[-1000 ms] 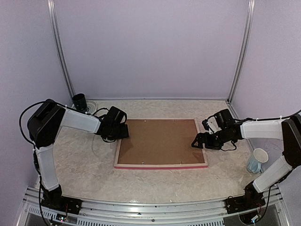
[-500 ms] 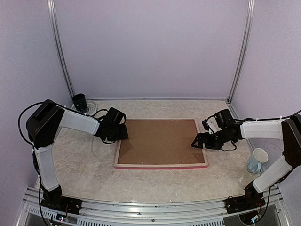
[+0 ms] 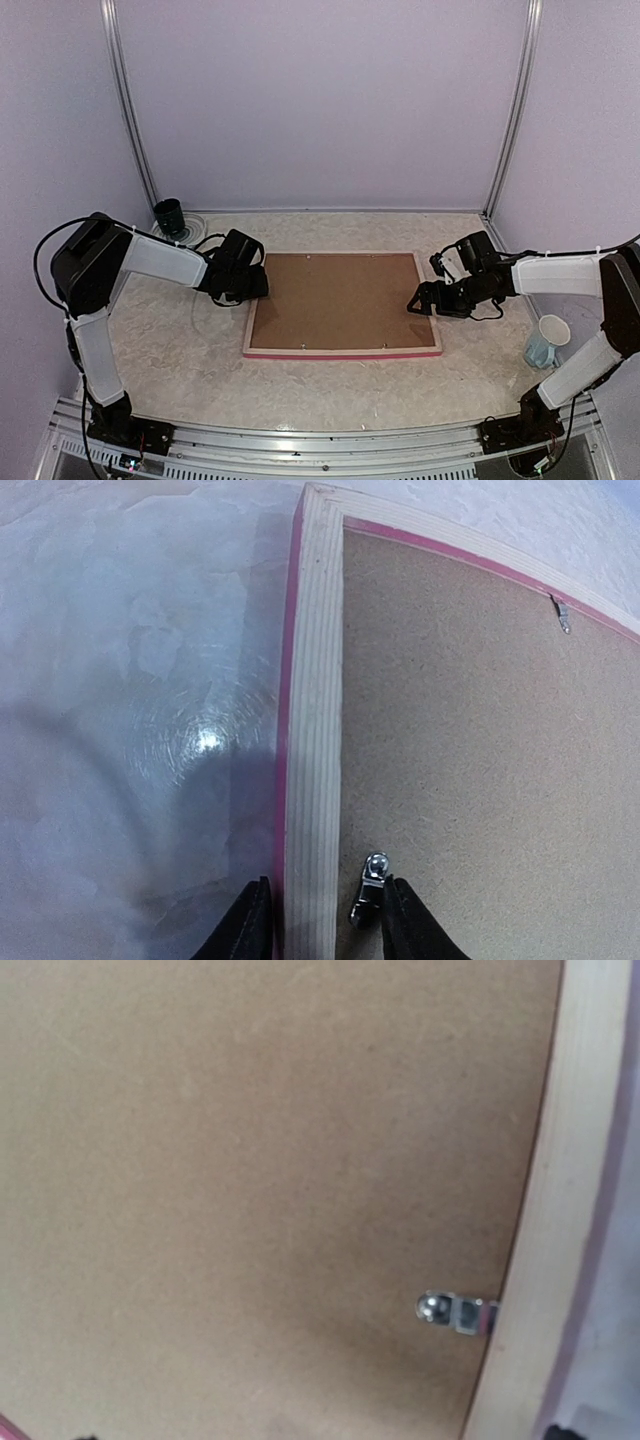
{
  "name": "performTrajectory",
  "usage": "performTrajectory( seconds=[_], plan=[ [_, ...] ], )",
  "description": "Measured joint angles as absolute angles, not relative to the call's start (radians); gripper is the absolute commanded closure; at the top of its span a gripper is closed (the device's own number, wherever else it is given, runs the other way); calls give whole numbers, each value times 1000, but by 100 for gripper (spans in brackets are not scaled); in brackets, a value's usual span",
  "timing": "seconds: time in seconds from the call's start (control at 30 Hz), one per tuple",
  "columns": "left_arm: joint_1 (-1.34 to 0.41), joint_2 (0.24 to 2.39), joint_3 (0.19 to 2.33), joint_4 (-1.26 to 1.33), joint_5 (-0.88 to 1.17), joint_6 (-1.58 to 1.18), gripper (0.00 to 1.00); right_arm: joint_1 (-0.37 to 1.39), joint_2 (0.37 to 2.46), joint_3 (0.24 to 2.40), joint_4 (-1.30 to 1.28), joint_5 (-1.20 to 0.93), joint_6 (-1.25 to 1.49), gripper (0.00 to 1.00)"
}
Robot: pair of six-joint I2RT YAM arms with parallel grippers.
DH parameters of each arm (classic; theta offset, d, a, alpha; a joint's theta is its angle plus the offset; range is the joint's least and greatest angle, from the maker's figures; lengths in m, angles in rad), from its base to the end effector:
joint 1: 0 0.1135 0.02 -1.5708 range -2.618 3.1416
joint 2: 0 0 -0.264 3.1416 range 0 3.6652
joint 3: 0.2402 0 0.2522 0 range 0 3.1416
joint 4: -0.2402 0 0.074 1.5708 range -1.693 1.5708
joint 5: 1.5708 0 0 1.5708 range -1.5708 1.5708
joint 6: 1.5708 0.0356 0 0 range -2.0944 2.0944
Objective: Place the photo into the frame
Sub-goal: Press the fastener onto the backboard.
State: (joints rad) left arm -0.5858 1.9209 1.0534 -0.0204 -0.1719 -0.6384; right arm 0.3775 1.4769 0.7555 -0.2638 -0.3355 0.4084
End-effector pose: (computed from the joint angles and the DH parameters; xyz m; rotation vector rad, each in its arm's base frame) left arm 0.3230 -0.2070 0.1288 -0.1404 2.4652 -0.3299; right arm 0.2544 0.1135 0.1699 -0.0938 2.6382 0.7168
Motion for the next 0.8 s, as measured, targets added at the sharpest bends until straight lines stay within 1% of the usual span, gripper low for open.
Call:
performTrajectory(
  seconds=[0.13,0.23,0.4,0.7,0.8],
  plan=[
    [-582,1916,1048,-18,-165,-639,66,377,1473,756,-264,-336,409,4],
    [-578,1911,1042,-18,-163,-638,70,377,1473,756,-264,-336,409,4],
    [-571,1908,1035,-9,-152,-639,70,377,1473,756,-264,-336,409,4],
    [-555,1908,1031,6,-131,-644,81,377,1468,754,-264,-336,409,4],
    [-554,1908,1031,8,-131,-642,87,377,1464,754,-264,-336,409,4]
  ],
)
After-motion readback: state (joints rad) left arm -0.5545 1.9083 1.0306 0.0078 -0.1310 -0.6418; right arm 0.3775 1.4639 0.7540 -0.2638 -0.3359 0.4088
